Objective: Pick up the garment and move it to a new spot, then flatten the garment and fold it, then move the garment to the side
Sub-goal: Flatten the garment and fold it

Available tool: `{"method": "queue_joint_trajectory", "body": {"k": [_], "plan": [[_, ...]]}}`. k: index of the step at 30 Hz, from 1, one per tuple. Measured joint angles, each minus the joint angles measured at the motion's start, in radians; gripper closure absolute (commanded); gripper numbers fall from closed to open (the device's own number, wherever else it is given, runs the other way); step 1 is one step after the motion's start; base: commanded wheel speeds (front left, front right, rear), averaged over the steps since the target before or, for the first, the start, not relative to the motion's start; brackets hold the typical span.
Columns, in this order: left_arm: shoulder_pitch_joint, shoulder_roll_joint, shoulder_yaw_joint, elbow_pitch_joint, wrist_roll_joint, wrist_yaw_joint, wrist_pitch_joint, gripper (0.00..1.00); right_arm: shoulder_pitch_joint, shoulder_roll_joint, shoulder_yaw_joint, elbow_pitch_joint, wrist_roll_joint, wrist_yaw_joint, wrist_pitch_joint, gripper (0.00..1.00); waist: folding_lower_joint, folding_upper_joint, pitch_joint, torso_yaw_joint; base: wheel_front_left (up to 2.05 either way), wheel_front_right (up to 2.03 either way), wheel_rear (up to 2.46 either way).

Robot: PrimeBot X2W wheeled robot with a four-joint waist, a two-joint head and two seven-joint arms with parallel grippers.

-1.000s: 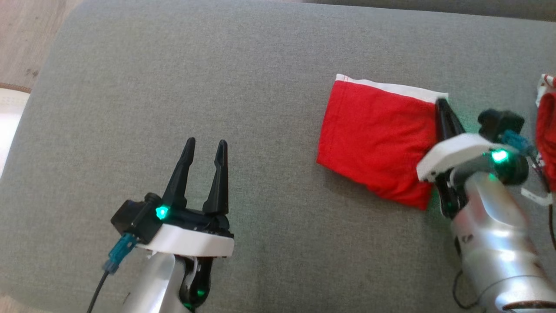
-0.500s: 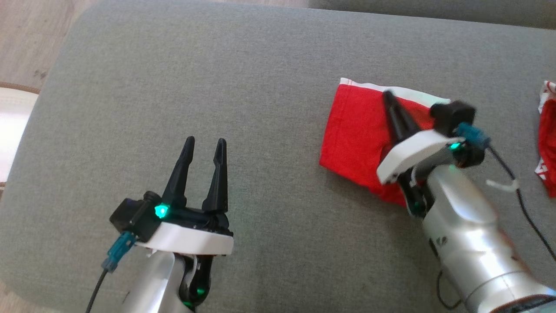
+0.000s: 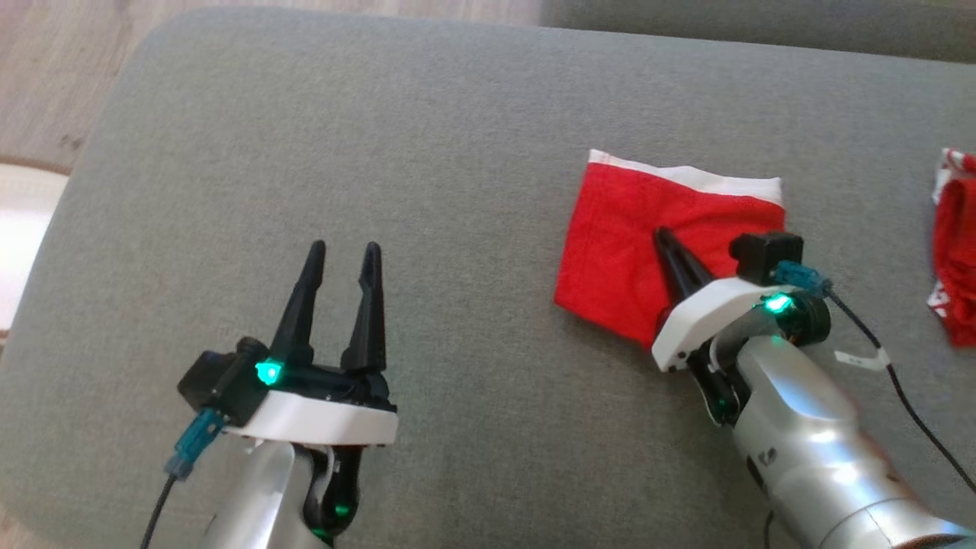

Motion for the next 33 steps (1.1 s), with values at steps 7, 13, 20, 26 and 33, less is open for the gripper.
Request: {"method": "queue_joint_trajectory", "body": {"k": [7,13,20,26,33], "plan": [[0.017,0.000,0.031,-0.028,0.011,0.000,0.000,0.00,-0.009,0.001,-0.148,-0.136,-0.057,0.000,-0.018,1.00,0.0000,0.0000,-0.030,-0.067,0.00,0.00,0.00],[0.020,0.000,0.044,-0.043,0.012,0.000,0.000,0.00,0.104,0.001,-0.330,-0.370,-0.180,0.000,-0.021,1.00,0.0000,0.0000,-0.052,-0.130,0.00,0.00,0.00],[0.021,0.000,0.068,-0.051,0.037,0.000,0.000,0.00,0.300,0.002,-0.425,-0.522,-0.202,0.000,-0.021,1.00,-0.0001,0.0000,-0.076,-0.183,0.00,0.00,0.00],[0.056,0.000,0.069,-0.052,0.036,0.000,0.000,0.00,0.424,0.013,-0.428,-0.607,-0.183,0.000,-0.021,1.00,-0.0001,0.0000,-0.106,-0.220,0.00,0.00,0.00],[0.082,0.000,0.069,-0.040,0.036,0.000,0.000,0.00,0.463,0.015,-0.422,-0.651,-0.169,0.000,-0.021,0.00,-0.0001,0.0000,-0.131,-0.236,0.00,0.00,0.00]]}}
